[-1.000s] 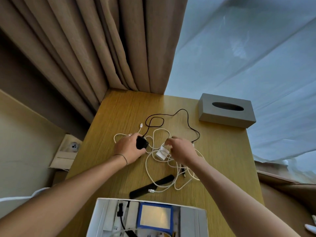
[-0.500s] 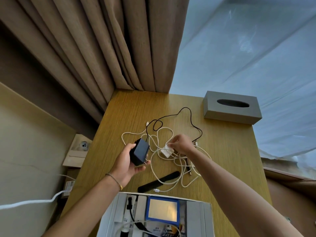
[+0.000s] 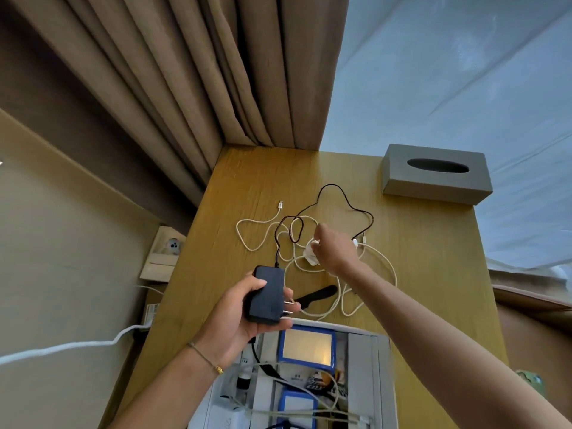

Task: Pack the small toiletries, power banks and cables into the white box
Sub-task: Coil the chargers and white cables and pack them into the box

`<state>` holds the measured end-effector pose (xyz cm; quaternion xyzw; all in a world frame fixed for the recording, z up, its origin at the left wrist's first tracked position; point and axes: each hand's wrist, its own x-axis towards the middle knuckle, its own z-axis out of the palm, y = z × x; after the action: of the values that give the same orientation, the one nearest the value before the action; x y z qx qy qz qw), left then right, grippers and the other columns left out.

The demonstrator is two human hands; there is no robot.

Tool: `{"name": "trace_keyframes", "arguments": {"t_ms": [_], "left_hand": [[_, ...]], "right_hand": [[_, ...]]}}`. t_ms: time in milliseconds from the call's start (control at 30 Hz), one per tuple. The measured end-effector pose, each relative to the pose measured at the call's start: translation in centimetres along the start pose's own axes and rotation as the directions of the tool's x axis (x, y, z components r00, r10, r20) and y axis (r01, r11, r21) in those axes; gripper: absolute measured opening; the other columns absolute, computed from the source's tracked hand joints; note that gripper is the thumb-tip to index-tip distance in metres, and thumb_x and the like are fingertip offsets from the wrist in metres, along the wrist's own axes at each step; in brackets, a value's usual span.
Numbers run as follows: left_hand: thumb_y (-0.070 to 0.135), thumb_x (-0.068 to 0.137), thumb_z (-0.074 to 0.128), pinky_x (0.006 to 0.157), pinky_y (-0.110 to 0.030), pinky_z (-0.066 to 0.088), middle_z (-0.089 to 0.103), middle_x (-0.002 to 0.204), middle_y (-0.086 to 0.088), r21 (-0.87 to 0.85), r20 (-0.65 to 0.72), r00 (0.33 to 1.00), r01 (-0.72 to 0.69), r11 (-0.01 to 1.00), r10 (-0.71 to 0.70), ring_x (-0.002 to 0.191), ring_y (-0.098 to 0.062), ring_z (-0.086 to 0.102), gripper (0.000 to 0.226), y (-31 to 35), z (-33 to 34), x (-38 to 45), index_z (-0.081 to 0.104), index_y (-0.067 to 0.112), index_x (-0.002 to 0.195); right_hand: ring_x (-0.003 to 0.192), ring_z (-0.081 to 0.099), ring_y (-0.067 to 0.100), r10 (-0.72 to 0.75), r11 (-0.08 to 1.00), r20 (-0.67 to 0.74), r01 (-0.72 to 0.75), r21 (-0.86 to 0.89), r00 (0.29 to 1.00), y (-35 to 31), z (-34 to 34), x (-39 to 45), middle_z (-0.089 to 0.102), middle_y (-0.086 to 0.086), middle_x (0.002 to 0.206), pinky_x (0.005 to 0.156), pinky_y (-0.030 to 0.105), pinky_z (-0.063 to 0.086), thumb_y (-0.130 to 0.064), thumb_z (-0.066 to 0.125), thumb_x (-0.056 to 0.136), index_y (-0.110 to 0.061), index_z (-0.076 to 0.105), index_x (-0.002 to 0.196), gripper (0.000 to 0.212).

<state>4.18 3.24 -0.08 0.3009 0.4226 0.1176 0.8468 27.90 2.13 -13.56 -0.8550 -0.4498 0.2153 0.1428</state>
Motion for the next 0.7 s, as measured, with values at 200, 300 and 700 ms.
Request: {"name": "trace_keyframes", "arguments": {"t_ms": [200, 300, 700], "left_hand": [[0.022, 0.095, 0.064, 0.056, -0.034, 0.056, 0.075, 0.088, -0.017, 0.353, -0.193, 0.976, -0.026, 0.935, 0.100, 0.074, -0.025, 0.069, 0.027, -0.9, -1.2, -0.3, 0.061, 0.006, 0.117], [0.028, 0.095, 0.063, 0.051, -0.033, 0.055, 0.075, 0.090, -0.022, 0.376, -0.218, 0.971, -0.006, 0.927, 0.095, 0.064, -0.021, 0.065, 0.029, -0.6, -1.9, -0.3, 0.063, 0.007, 0.114], [0.033, 0.101, 0.054, 0.051, -0.025, 0.051, 0.077, 0.086, -0.015, 0.486, -0.192, 0.973, -0.021, 0.874, 0.130, 0.059, -0.015, 0.066, 0.023, -1.3, -3.7, -1.9, 0.063, 0.014, 0.110]], "right_hand": [[0.084, 0.067, 0.023, -0.115, 0.991, -0.074, 0.109, -0.082, 0.991, -1.0, -1.1, -1.3, 0.071, 0.007, 0.110, 0.071, 0.040, 0.061, -0.013, 0.052, 0.095, -0.017, 0.053, 0.136, 0.041], [0.091, 0.064, 0.023, -0.157, 0.986, -0.178, 0.143, -0.091, 0.971, -1.2, -2.3, -2.6, 0.067, 0.008, 0.113, 0.074, 0.039, 0.060, -0.019, 0.048, 0.101, -0.016, 0.059, 0.130, 0.031], [0.069, 0.062, 0.021, -0.020, 0.933, -0.242, 0.106, 0.345, 0.970, -5.3, -7.4, -13.5, 0.066, 0.004, 0.074, 0.059, 0.036, 0.047, -0.032, 0.042, 0.106, -0.013, 0.064, 0.091, 0.033]]}}
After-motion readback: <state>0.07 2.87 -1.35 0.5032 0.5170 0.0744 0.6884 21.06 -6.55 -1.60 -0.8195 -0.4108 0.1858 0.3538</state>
